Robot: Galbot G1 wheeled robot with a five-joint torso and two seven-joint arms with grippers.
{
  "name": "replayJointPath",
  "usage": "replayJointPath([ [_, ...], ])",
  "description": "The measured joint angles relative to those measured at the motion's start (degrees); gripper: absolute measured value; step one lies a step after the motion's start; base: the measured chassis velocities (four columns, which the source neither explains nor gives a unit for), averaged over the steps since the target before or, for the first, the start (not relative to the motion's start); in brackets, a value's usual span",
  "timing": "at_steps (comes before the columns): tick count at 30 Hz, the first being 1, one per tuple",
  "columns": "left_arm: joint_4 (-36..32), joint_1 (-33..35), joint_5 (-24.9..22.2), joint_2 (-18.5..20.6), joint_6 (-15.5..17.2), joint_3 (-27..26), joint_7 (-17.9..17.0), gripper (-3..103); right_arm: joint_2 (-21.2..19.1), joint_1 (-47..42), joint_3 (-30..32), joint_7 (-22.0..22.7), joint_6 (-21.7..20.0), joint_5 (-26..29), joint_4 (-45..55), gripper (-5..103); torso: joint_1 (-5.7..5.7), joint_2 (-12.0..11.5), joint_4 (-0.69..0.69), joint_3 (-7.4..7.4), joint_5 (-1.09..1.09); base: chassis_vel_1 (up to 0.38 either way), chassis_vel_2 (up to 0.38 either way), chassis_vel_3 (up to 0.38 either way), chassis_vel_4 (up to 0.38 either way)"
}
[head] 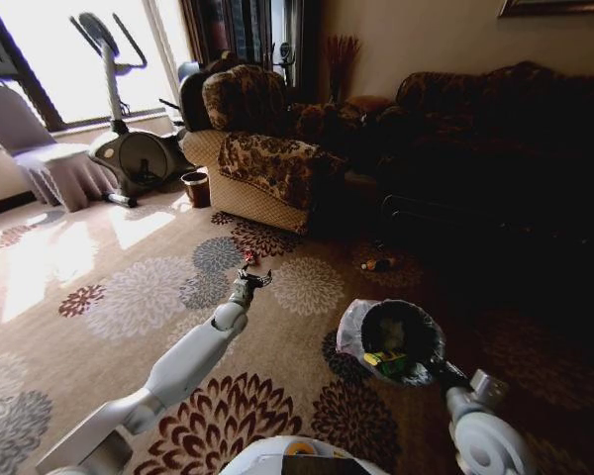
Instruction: Pick up the trash from the ground and place it into the trash bin.
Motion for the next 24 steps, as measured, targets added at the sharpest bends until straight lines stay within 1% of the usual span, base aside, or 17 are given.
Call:
replayJointPath([
  [1,-0.1,0.0,-0.4,0.0,0.0,0.0,0.0,93,0.1,0.0,0.0,-0.1,0.1,-0.1,0.0,0,0.0,0.0,-0.01,0.0,0.0,-0.1,0.009,0.098,-0.033],
  [3,-0.4,0.0,-0.9,0.1,-0.2,-0.1,0.0,96,0.1,0.0,0.0,-0.4,0.4,-0.6,0.0,0,0.0,0.0,-0.01,0.0,0.0,-0.108,0.035,0.102,-0.049],
  [8,-1.0,0.3,-2.1,0.5,-0.3,-0.4,0.1,96,-0.1,0.3,-0.7,-1.0,1.2,-2.4,-0.6,0,0.0,0.0,0.0,0.0,0.0,-0.09,0.041,0.075,-0.054],
  [9,-1.1,0.4,-2.4,0.5,-0.3,-0.6,0.1,98,-0.2,0.5,-1.0,-1.0,1.5,-2.9,-0.8,0,0.0,0.0,0.0,0.0,0.01,-0.045,0.043,0.059,-0.041],
  [14,-1.2,0.7,-2.9,0.7,-0.3,-1.0,0.0,95,-0.7,0.9,-1.3,-1.0,2.5,-3.6,-1.1,0,0.0,0.0,0.01,0.0,-0.01,0.0,0.0,0.0,0.0],
  [19,-1.2,1.0,-3.0,0.5,0.1,-1.4,-0.9,94,-0.9,0.7,-1.3,-1.8,3.2,-4.3,-1.3,0,0.0,0.0,-0.01,0.0,0.0,0.0,0.0,0.0,0.0],
  [24,-1.2,1.0,-3.0,0.5,1.0,-1.6,-2.0,94,-1.0,1.0,-1.4,-1.5,4.1,-4.9,-1.6,0,0.0,0.0,-0.01,0.0,0.0,0.043,0.035,0.048,0.035],
])
